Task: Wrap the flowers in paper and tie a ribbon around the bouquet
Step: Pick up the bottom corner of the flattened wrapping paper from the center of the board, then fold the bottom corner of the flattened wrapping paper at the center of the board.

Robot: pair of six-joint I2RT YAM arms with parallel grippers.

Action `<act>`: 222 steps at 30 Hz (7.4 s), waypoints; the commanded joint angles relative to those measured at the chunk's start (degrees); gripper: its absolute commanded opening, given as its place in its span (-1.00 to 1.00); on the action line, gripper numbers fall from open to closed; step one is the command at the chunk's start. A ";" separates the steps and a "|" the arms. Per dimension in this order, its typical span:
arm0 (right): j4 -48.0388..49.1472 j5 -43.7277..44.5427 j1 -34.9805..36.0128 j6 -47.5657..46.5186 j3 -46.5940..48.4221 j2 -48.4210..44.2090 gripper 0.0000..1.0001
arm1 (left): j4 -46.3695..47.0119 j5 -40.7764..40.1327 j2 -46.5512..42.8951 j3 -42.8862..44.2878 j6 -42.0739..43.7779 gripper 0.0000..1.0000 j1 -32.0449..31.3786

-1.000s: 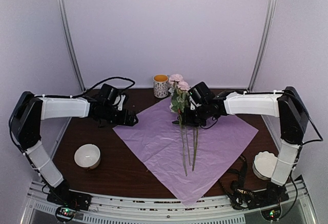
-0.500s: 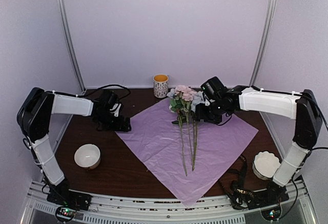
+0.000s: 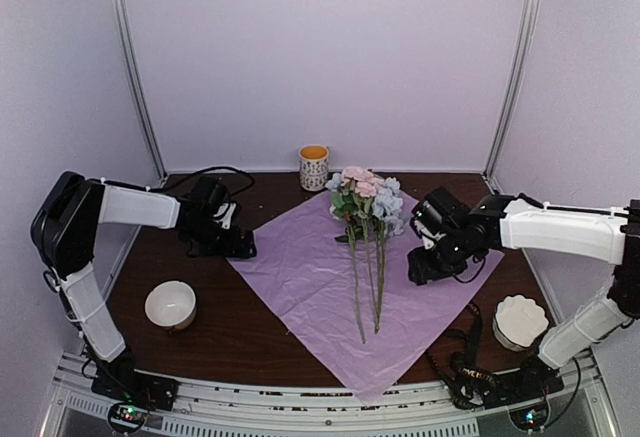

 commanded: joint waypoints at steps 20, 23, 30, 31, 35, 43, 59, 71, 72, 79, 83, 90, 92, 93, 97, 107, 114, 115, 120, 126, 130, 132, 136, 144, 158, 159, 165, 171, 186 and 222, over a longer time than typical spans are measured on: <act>-2.89 9.13 43.79 -63.12 -8.66 5.17 0.25 | 9.95 -5.59 -22.68 -7.95 10.59 0.96 -6.07; 2.86 15.36 44.40 -65.41 -10.77 4.98 0.24 | 9.76 -5.73 -22.61 -7.86 10.38 0.96 -6.06; 11.25 20.49 44.39 -69.62 -13.48 4.93 -0.29 | 10.46 -5.59 -23.23 -8.31 12.42 0.96 -7.23; 11.91 20.69 44.43 -69.80 -13.64 4.70 -0.38 | 10.67 -5.73 -23.54 -8.61 12.62 0.96 -7.55; 12.62 19.13 44.40 -69.56 -14.37 3.08 -0.78 | 12.96 -3.93 -25.78 -10.48 16.97 0.90 -10.76; 12.07 14.12 43.12 -67.05 -15.41 -0.71 -1.00 | 12.12 8.35 -31.05 -14.68 43.17 0.57 -28.51; 8.06 2.25 34.80 -63.20 -12.86 -5.41 -1.00 | 4.04 5.27 -11.54 -8.87 66.46 0.76 -40.64; 8.06 -0.79 29.93 -61.86 -10.74 -3.41 -1.00 | 10.97 8.30 -5.51 -8.64 61.85 0.51 -42.04; 7.99 -0.83 29.69 -61.54 -10.59 -3.32 -1.00 | 11.16 8.57 -5.46 -8.69 61.47 0.48 -42.04; 6.66 -3.03 27.14 -59.55 -9.64 -3.80 -1.00 | 13.03 11.33 -3.47 -7.29 59.37 0.22 -42.04; 6.43 -2.89 26.68 -58.99 -9.55 -3.35 -1.00 | 13.82 11.46 -3.61 -7.93 57.20 -0.38 -42.04; 6.01 -1.24 26.52 -56.65 -8.05 -4.26 -0.74 | 12.64 12.56 -2.94 -6.94 54.71 -1.00 -40.78; 3.63 -1.32 26.55 -55.17 -6.69 -5.73 -0.66 | 12.68 13.02 -2.90 -6.90 53.45 -1.00 -40.16; 2.29 -1.68 26.53 -54.58 -5.90 -6.83 -0.61 | 12.61 13.07 -3.01 -6.89 53.19 -1.00 -39.97; 0.19 -8.52 26.03 -50.91 -4.16 -13.66 -0.47 | 13.49 13.35 -2.91 -7.49 51.79 -1.00 -39.51; 25.84 -14.26 19.82 -28.32 -13.18 -23.93 -0.28 | 12.82 12.46 -3.08 -7.19 49.37 -1.00 -39.05; 35.25 -26.10 16.17 -13.36 -12.91 -7.40 -0.89 | 11.38 12.65 -2.87 -6.21 47.48 -1.00 -38.87; 36.85 -27.92 16.19 -11.47 -13.34 -5.27 -0.94 | 11.52 12.76 -2.98 -6.34 47.42 -1.00 -38.73; 41.13 -32.55 16.46 -5.23 -17.89 1.47 -1.00 | 12.84 14.77 -2.79 -7.00 46.44 -1.00 -37.79; 38.38 -32.96 16.45 -2.67 -20.18 6.58 -1.00 | 10.68 18.05 -1.15 -5.13 46.22 -1.00 -36.10; 29.89 -30.57 16.21 -4.35 -17.62 7.79 -1.00 | 6.80 21.18 1.09 -2.10 46.21 -1.00 -34.53; 26.91 -30.02 15.63 -5.36 -16.35 5.10 -1.00 | 4.83 22.38 2.40 -0.42 46.73 -1.00 -34.13; 19.06 -25.67 14.29 -7.95 -12.89 -4.10 -0.88 | 5.06 25.07 3.81 -0.32 45.40 -1.00 -32.60; 13.61 -30.28 13.03 -11.23 -12.98 -17.15 -0.19 | 3.01 28.71 6.43 1.34 43.57 -1.00 -30.56; 24.92 -24.50 19.40 -12.14 -19.46 -11.90 0.20 | 2.59 30.19 7.58 1.87 42.39 -1.00 -29.39; 25.96 -24.73 19.40 -12.11 -19.54 -11.40 0.20 | 3.14 30.26 7.53 1.48 42.11 -1.00 -29.43; 28.39 -30.61 19.58 -13.23 -19.91 -6.99 -0.38 | 2.04 30.26 7.77 2.34 42.05 -1.00 -29.22; 25.23 -27.29 19.34 -13.84 -17.86 -5.88 -1.00 | 3.09 29.13 2.70 1.47 38.78 -0.67 -29.21; 12.71 -27.68 14.81 -18.39 -7.54 -1.81 -1.00 | 10.33 10.89 4.99 1.68 24.39 -0.59 -22.45; 15.72 -27.12 4.96 -17.88 2.10 14.59 -1.00 | -1.36 25.11 -0.91 -1.72 29.17 0.38 -25.87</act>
